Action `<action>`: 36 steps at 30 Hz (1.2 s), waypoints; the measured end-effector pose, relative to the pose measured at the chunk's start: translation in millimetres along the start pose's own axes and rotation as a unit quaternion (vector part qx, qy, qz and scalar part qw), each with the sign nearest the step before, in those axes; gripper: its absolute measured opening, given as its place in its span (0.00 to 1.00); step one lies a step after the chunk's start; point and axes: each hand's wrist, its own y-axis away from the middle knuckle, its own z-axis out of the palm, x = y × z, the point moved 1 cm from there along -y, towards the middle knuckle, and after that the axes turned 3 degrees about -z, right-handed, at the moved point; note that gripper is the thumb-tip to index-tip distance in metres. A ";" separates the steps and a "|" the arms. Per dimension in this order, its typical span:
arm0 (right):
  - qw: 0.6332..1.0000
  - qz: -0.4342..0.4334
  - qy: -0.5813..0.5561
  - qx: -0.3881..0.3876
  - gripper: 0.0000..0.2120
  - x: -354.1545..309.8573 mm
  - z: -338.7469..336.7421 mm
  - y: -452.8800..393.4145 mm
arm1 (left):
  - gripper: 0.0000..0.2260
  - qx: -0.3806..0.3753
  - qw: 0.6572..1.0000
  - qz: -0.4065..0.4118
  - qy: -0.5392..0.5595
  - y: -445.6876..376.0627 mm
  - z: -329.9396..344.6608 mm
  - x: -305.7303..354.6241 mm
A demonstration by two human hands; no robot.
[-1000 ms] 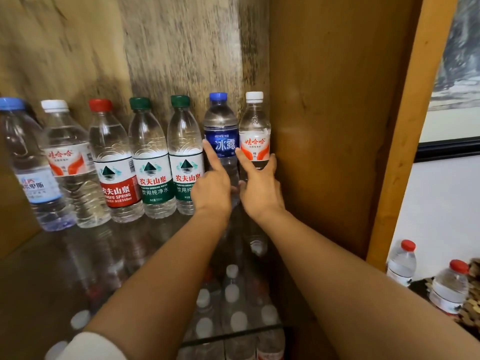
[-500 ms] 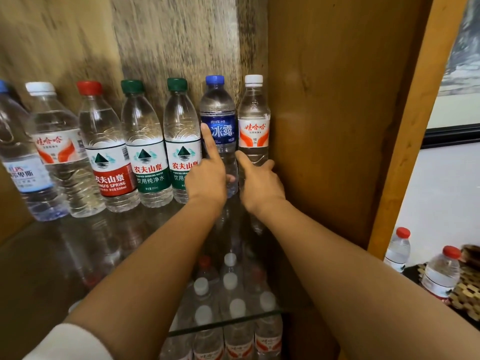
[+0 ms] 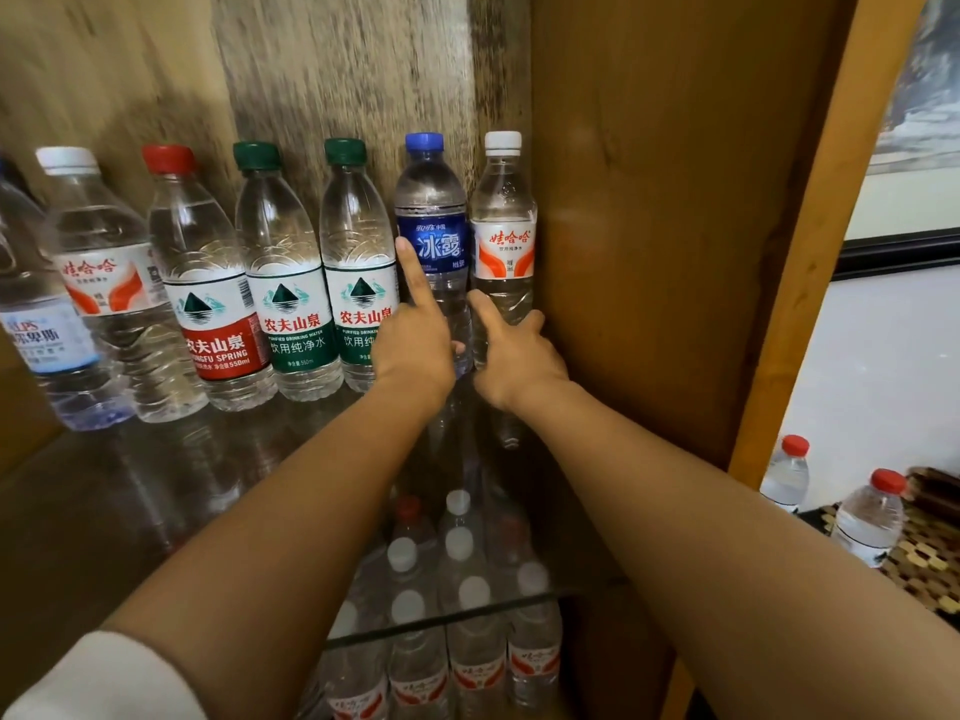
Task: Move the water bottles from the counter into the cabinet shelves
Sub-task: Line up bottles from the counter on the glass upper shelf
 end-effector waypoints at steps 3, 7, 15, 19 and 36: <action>0.999 0.017 0.035 -0.024 0.39 -4.1 -3.1 9.4 | 0.48 -0.054 0.998 0.009 0.003 11.8 -5.0 -7.0; 0.993 0.015 0.109 -0.035 0.41 -9.3 -6.5 26.8 | 0.43 -0.130 0.992 0.006 -0.004 30.4 -12.0 -16.0; 0.990 -0.109 0.060 0.064 0.17 -23.8 -30.4 95.4 | 0.14 -0.201 0.974 0.094 0.037 76.2 -54.2 -3.6; 0.970 -0.193 -0.041 0.145 0.10 -14.2 -42.7 163.7 | 0.10 -0.143 0.971 0.146 0.127 123.6 -76.8 -6.5; 0.986 -0.033 -0.126 0.102 0.12 226.5 -19.7 269.8 | 0.14 -0.235 0.877 0.217 0.359 276.6 78.9 112.8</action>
